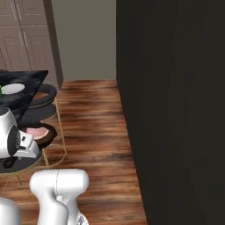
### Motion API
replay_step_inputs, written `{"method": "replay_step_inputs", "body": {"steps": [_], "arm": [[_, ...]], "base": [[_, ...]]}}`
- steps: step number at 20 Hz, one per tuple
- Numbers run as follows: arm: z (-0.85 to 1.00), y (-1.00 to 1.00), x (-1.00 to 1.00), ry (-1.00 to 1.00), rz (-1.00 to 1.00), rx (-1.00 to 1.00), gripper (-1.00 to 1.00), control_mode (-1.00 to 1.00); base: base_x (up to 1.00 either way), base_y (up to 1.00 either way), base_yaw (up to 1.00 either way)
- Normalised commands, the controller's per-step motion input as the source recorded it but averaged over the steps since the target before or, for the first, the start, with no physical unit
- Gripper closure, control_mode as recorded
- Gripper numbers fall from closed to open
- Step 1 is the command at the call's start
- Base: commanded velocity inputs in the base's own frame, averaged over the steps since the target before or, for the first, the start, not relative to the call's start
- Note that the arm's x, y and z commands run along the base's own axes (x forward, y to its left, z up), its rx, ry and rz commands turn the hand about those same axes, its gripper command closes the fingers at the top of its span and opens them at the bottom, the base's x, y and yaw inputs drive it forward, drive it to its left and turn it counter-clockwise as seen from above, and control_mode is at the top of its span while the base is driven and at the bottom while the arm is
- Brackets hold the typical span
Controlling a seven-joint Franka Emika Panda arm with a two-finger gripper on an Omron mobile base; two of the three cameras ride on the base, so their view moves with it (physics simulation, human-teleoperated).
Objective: Pick up the pan with the steak in it and place it on the dining table. Then place the steak on the plate.
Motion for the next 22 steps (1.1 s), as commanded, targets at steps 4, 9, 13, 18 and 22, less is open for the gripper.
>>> {"method": "replay_step_inputs", "body": {"steps": [4, 9, 13, 18, 22], "arm": [[0.00, 0.00, 0.00, 0.00, 0.00, 0.00, 1.00, 1.00], [0.00, 0.00, 0.00, 0.00, 0.00, 0.00, 1.00, 1.00], [0.00, 0.00, 0.00, 0.00, 0.00, 0.00, 1.00, 1.00], [0.00, 0.00, 0.00, 0.00, 0.00, 0.00, 1.00, 1.00], [0.00, 0.00, 0.00, 0.00, 0.00, 0.00, 1.00, 1.00]], "base": [[0.42, -0.75, 0.08], [0.38, -0.61, 0.14], [0.35, -0.60, 0.15], [0.79, -0.47, 0.12], [1.00, -0.33, 0.09]]}}
